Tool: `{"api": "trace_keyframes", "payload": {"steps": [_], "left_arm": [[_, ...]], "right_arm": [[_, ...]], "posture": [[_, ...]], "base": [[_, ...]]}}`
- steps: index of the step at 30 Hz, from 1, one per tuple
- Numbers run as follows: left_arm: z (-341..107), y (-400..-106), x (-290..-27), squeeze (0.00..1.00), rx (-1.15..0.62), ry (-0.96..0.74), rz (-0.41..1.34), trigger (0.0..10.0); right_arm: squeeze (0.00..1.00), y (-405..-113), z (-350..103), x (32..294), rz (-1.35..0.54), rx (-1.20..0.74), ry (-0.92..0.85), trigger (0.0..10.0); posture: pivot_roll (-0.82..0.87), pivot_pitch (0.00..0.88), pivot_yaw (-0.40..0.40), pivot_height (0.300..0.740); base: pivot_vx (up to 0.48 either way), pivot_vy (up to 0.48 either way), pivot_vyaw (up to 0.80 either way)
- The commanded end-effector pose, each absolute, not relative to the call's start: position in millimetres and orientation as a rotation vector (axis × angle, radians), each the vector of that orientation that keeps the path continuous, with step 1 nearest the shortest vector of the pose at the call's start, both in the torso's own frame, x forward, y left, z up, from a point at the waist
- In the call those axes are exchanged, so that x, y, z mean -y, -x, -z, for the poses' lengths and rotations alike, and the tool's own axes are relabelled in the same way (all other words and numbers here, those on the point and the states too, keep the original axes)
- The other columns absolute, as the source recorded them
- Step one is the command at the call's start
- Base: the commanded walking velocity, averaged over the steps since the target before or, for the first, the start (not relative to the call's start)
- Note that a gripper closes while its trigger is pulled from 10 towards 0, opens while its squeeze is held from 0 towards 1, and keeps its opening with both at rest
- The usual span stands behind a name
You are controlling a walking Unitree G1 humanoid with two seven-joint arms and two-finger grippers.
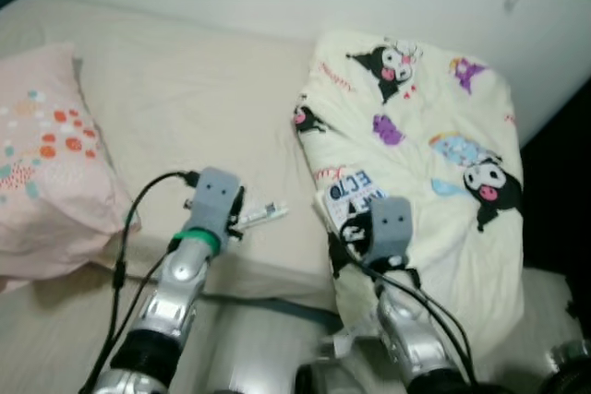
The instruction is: Clean up the room
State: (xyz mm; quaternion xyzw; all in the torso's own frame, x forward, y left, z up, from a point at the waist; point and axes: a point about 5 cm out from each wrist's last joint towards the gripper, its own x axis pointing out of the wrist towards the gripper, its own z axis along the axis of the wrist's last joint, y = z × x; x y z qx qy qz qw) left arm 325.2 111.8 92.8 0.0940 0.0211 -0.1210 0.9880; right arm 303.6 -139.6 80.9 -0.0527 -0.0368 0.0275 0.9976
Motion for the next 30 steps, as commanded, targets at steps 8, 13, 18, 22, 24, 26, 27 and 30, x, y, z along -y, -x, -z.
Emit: {"api": "trace_keyframes", "payload": {"steps": [8,13,18,22,24,26,27,30], "left_arm": [[-87.5,-322.8,-113.0,0.00,-0.060,-0.178,0.245,10.0],[-87.0,-322.2,-111.2,0.00,-0.058,-0.184,0.262,10.0],[-87.3,-322.0,-110.3,0.00,-0.046,-0.211,0.275,10.0],[-86.8,-322.0,-110.1,0.00,-0.045,-0.217,0.275,10.0],[-86.6,-322.1,-110.2,0.00,-0.046,-0.217,0.275,10.0],[-86.5,-322.3,-110.4,0.00,-0.047,-0.218,0.277,10.0],[-86.5,-322.3,-110.4,0.00,-0.047,-0.218,0.277,10.0],[-86.6,-322.8,-110.7,0.00,-0.048,-0.225,0.281,10.0]], "right_arm": [[0.00,-300.6,-74.7,140.7,-0.049,0.053,0.093,10.0],[0.00,-300.4,-73.9,140.3,-0.048,0.048,0.089,10.0],[0.00,-301.1,-72.0,140.7,-0.038,0.033,0.068,10.0],[0.00,-301.9,-70.1,141.7,-0.024,0.016,0.035,10.0],[0.00,-302.5,-69.9,141.9,-0.020,0.013,0.024,10.0],[0.00,-303.9,-70.1,143.4,-0.006,0.008,-0.013,10.0],[0.00,-303.9,-70.1,143.4,-0.006,0.008,-0.013,10.0],[0.00,-305.2,-71.0,145.0,0.000,0.008,-0.017,10.0]], "posture": [[-0.09,0.074,0.048,0.739],[-0.09,0.074,0.053,0.739],[-0.09,0.074,0.056,0.739],[-0.09,0.073,0.057,0.739],[-0.09,0.070,0.058,0.739],[-0.09,0.067,0.060,0.739],[-0.09,0.067,0.060,0.739],[-0.09,0.065,0.061,0.739]], "base": [[0.000,0.000,0.00],[0.000,0.000,0.00],[0.000,0.000,0.00],[0.000,0.000,0.00],[0.000,0.000,0.00],[0.000,0.000,0.00],[0.000,0.000,0.00],[0.000,0.000,0.00]]}}
